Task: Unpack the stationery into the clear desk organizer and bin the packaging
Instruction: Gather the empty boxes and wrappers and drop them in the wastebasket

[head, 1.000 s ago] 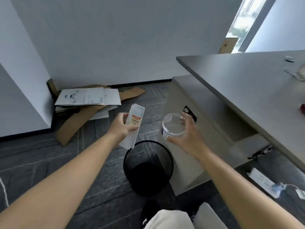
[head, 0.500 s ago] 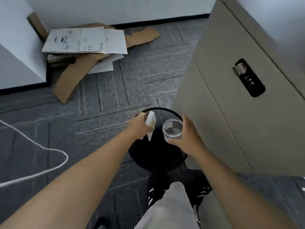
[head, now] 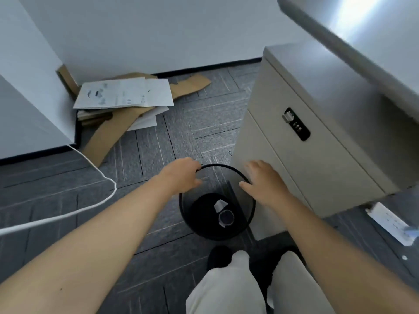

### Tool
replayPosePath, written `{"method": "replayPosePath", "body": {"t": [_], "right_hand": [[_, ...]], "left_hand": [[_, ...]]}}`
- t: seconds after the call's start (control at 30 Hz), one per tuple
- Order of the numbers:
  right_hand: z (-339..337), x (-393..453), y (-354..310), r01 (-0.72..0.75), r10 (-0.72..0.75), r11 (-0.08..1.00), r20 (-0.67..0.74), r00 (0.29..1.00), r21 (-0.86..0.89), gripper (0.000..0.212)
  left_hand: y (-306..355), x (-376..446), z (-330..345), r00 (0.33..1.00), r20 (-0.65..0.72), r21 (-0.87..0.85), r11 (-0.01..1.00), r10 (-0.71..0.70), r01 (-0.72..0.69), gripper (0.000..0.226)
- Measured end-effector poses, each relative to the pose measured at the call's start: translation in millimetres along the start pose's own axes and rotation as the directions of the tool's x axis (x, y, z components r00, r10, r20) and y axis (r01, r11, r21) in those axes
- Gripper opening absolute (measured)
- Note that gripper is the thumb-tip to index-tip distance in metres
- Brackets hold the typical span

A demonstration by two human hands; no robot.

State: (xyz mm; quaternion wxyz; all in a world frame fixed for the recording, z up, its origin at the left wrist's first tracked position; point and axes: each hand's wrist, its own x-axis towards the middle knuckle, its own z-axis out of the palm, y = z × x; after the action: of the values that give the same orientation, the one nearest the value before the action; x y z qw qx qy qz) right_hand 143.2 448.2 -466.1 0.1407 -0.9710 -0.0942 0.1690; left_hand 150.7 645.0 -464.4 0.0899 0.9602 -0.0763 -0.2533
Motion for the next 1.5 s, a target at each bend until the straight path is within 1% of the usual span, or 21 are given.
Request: {"method": "replayPosePath", "body": {"t": [0.13,0.23,0.3,0.37,0.47,0.57,0.67,0.73,0.93,1.07,1.13,1.2,1.27,1.4,1.5], "right_hand": [[-50.9,-46.5,-17.8,-0.003,0.001,1.0,-0.107,0.994,-0.023,0.049],[-85.1,-87.0,-27.4,-0.008,0.007,1.0,-0.197,0.98,-0.003,0.047],[-104.5,-115.0,-29.9,0.011,-0.007,1.0,-0.263,0.965,0.013,0.049],[-122.7,-141.3,-28.7,0.033,-0.042,0.999,-0.351,0.935,-0.029,0.05],[-149.4,-178.1,-20.9,0.013,-0.046,0.997,-0.456,0.889,-0.074,0.048],[-171.1,-213.3,0.7,-0.056,0.006,0.995,-0.526,0.85,-0.08,0.046],[-183.1,-249.0,35.9,-0.155,0.104,0.987,-0.572,0.814,-0.042,0.045],[-188.1,-271.0,62.3,-0.222,0.18,0.975,-0.598,0.781,0.005,0.046],[-196.9,-321.6,148.5,-0.399,0.415,0.9,-0.614,0.671,0.173,0.048],[-205.0,-328.9,198.4,-0.476,0.526,0.839,-0.616,0.587,0.263,0.052],[-210.1,-324.3,217.4,-0.48,0.554,0.823,-0.611,0.565,0.303,0.056],[-214.8,-315.2,232.5,-0.467,0.557,0.824,-0.612,0.561,0.322,0.062],[-219.3,-303.1,243.2,-0.452,0.544,0.833,-0.614,0.572,0.318,0.07],[-229.6,-280.2,255.5,-0.468,0.54,0.837,-0.562,0.627,0.282,0.085],[-235.3,-267.8,264.3,-0.5,0.564,0.823,-0.493,0.662,0.27,0.087]], "left_hand": [[18.9,-49.5,-45.4,0.992,-0.116,0.049,0.998,0.045,-0.04,0.051],[40.0,-86.3,-71.6,0.968,-0.224,0.086,0.992,0.112,-0.095,0.048],[56.7,-108.7,-86.3,0.941,-0.296,0.098,0.985,0.165,-0.142,0.048],[76.3,-126.5,-101.3,0.908,-0.356,0.112,0.975,0.221,-0.193,0.049],[111.7,-146.7,-123.3,0.857,-0.415,0.133,0.952,0.306,-0.275,0.051],[154.1,-157.3,-135.6,0.807,-0.442,0.167,0.92,0.391,-0.355,0.051],[201.9,-160.0,-136.5,0.755,-0.461,0.18,0.882,0.467,-0.435,0.05],[235.5,-159.4,-132.9,0.73,-0.447,0.186,0.851,0.518,-0.49,0.049],[333.6,-140.1,-116.1,0.667,-0.351,0.225,0.751,0.657,-0.621,0.051],[379.7,-115.0,-109.3,0.631,-0.35,0.223,0.716,0.692,-0.661,0.052],[398.1,-101.9,-108.6,0.615,-0.366,0.222,0.707,0.698,-0.671,0.057],[412.0,-87.9,-110.1,0.622,-0.389,0.219,0.724,0.68,-0.654,0.062],[420.9,-73.7,-113.2,0.645,-0.415,0.203,0.757,0.642,-0.622,0.067],[427.4,-48.0,-119.4,0.69,-0.433,0.133,0.798,0.58,-0.588,0.074],[428.2,-33.4,-119.8,0.712,-0.422,0.098,0.809,0.561,-0.58,0.077]]}}
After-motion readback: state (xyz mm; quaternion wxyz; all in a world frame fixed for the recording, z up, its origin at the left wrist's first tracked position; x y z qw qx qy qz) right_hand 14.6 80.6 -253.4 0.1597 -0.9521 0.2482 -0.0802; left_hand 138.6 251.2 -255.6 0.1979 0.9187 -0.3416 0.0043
